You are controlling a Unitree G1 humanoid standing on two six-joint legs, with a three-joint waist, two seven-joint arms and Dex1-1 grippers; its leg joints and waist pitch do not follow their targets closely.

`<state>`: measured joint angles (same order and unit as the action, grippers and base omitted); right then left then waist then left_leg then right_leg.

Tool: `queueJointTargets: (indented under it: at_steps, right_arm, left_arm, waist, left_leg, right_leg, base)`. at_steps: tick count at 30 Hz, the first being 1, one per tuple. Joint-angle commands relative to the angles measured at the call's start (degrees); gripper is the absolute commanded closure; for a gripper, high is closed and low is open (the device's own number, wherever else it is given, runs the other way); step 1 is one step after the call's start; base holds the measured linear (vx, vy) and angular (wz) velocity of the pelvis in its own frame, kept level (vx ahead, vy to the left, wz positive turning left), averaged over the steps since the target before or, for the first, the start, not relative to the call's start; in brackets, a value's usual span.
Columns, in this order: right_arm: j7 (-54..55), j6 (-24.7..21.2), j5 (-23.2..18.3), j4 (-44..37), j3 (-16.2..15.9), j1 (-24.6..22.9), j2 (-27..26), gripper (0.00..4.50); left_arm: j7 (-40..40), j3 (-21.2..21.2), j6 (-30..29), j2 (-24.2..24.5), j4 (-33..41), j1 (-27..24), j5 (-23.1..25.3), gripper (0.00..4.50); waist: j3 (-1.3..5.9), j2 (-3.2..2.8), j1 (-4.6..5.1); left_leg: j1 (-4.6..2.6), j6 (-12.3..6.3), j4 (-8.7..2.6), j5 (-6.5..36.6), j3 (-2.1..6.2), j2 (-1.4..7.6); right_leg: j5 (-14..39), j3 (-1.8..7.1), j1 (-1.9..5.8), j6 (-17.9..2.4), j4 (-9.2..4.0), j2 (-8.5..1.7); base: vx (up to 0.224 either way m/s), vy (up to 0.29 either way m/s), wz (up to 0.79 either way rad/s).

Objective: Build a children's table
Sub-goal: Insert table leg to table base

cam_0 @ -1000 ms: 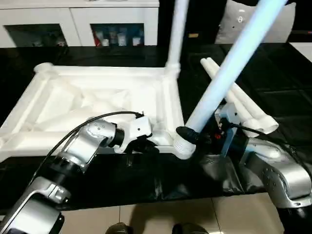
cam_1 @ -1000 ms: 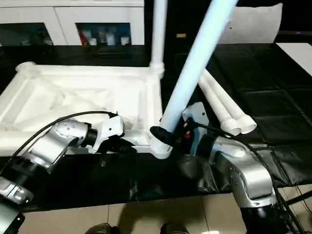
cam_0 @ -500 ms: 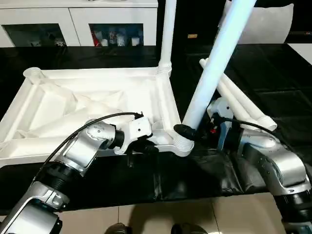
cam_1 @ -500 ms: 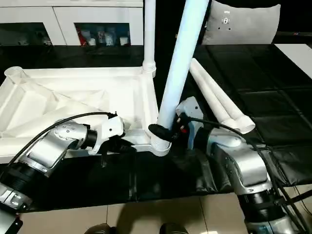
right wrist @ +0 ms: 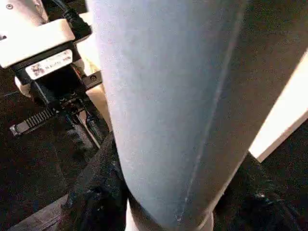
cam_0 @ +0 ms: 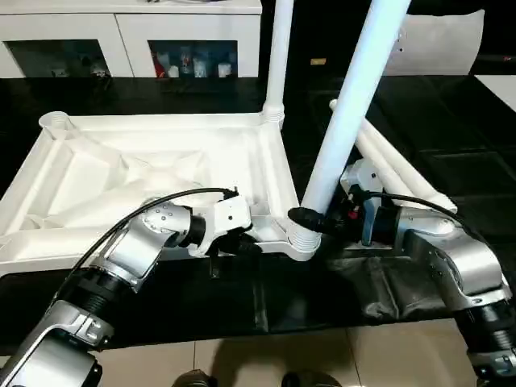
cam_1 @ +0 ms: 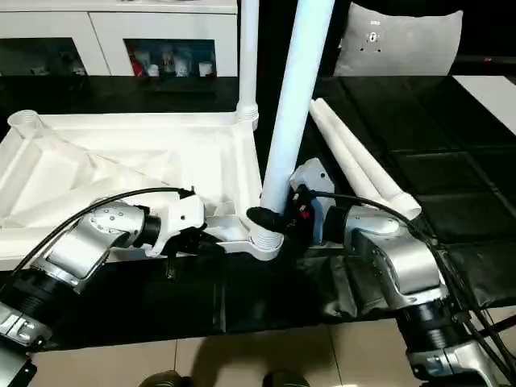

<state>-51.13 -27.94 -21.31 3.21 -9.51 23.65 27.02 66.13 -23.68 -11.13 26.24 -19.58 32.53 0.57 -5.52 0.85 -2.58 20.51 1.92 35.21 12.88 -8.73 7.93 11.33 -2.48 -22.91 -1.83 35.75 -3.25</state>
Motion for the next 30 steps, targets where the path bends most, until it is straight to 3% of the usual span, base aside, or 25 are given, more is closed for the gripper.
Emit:
queueJointTargets:
  at_steps: [1,7,11,20,21,22,24,26,28,30]
  right_arm:
    - [-0.68,-1.59,2.08,3.32,-1.60,-1.38,1.23,2.62]
    - [-2.95,-1.71,-0.81,6.45,0.24,-0.89,-0.01,2.62]
    - [-3.42,-2.18,-2.65,8.89,2.22,-1.33,-1.04,2.62]
    - [-1.30,1.19,-6.28,9.76,7.36,-7.22,-4.97,2.62]
    - [-0.73,2.15,-6.71,9.10,8.06,-8.60,-5.92,2.62]
    - [-0.60,2.31,-6.76,8.96,8.15,-8.83,-6.09,2.62]
    - [-0.25,2.90,-6.55,8.40,8.08,-9.54,-6.31,2.62]
    - [0.32,4.94,-3.51,7.20,6.40,-10.82,-5.39,2.62]
    - [0.59,6.27,-1.60,6.76,5.32,-11.33,-4.70,2.62]
    - [0.36,8.42,2.27,6.60,2.96,-11.27,-2.95,2.62]
  left_arm:
    - [0.79,-0.13,1.00,0.87,-0.47,1.01,0.63,4.50]
    - [1.06,-0.12,1.98,0.32,-0.58,1.36,0.59,4.50]
    - [1.04,0.03,2.29,0.07,-0.82,1.58,0.51,4.50]
    - [-0.10,0.95,3.04,-0.50,-2.08,1.77,0.23,4.50]
    - [-0.11,1.01,2.96,-0.57,-2.15,1.84,0.22,4.50]
    - [-0.09,1.03,2.94,-0.57,-2.16,1.85,0.21,4.50]
    - [-0.04,1.03,2.92,-0.57,-2.18,1.88,0.21,4.50]
    - [0.29,0.92,3.22,-0.44,-2.44,1.98,0.32,4.50]
    - [0.50,0.81,3.39,-0.36,-2.57,2.04,0.41,4.50]
    - [0.89,0.52,3.85,-0.07,-2.76,2.27,0.79,4.50]
  waist:
    - [4.65,0.04,-0.72]
    - [4.74,-0.32,-0.97]
    - [4.74,-0.20,-1.06]
    - [4.67,-0.64,-1.50]
    - [4.67,-0.97,-1.58]
    - [4.64,-0.83,-1.54]
    - [4.58,-0.77,-1.44]
    - [4.49,-1.46,-1.56]
    - [4.52,-1.13,-1.51]
    - [4.47,-1.32,-1.48]
  left_leg:
    - [0.08,-5.02,-3.92,-0.02,1.30,4.73]
    - [0.05,-5.19,-3.85,-0.46,1.34,4.81]
    - [0.00,-5.35,-3.83,-0.27,1.27,4.81]
    - [-0.06,-4.47,-4.00,1.40,1.31,4.92]
    - [-0.11,-4.35,-4.02,1.69,1.34,4.95]
    - [-0.09,-4.35,-4.04,1.70,1.33,4.96]
    - [-0.03,-4.33,-4.17,2.04,1.39,4.87]
    - [-0.11,-3.81,-4.17,2.94,1.42,4.85]
    - [0.02,-3.58,-4.26,2.75,1.45,4.85]
    - [-0.02,-3.45,-4.28,3.21,1.46,4.82]
  right_leg:
    - [1.34,3.11,3.93,-16.74,-3.39,-5.95]
    - [0.06,3.06,3.91,-17.45,-3.18,-5.99]
    - [-0.60,3.02,3.95,-18.03,-3.22,-5.99]
    - [0.41,3.03,3.90,-17.90,-3.46,-6.12]
    - [0.34,3.01,3.83,-17.91,-3.50,-6.12]
    - [0.07,3.00,3.81,-17.85,-3.48,-6.06]
    - [0.57,2.95,3.88,-17.70,-3.54,-5.99]
    - [2.93,2.97,3.75,-17.18,-3.81,-6.04]
    - [2.20,2.96,3.84,-16.71,-3.72,-5.89]
    - [2.71,2.93,3.75,-16.55,-3.83,-5.92]
  base:
    - [0.000,0.000,0.00]
    - [0.000,0.000,0.00]
    - [0.000,0.000,0.00]
    - [0.000,0.000,0.00]
    - [0.000,0.000,0.00]
    - [0.000,0.000,0.00]
    - [0.000,0.000,0.00]
    - [0.000,0.000,0.00]
    - [0.000,0.000,0.00]
    - [0.000,0.000,0.00]
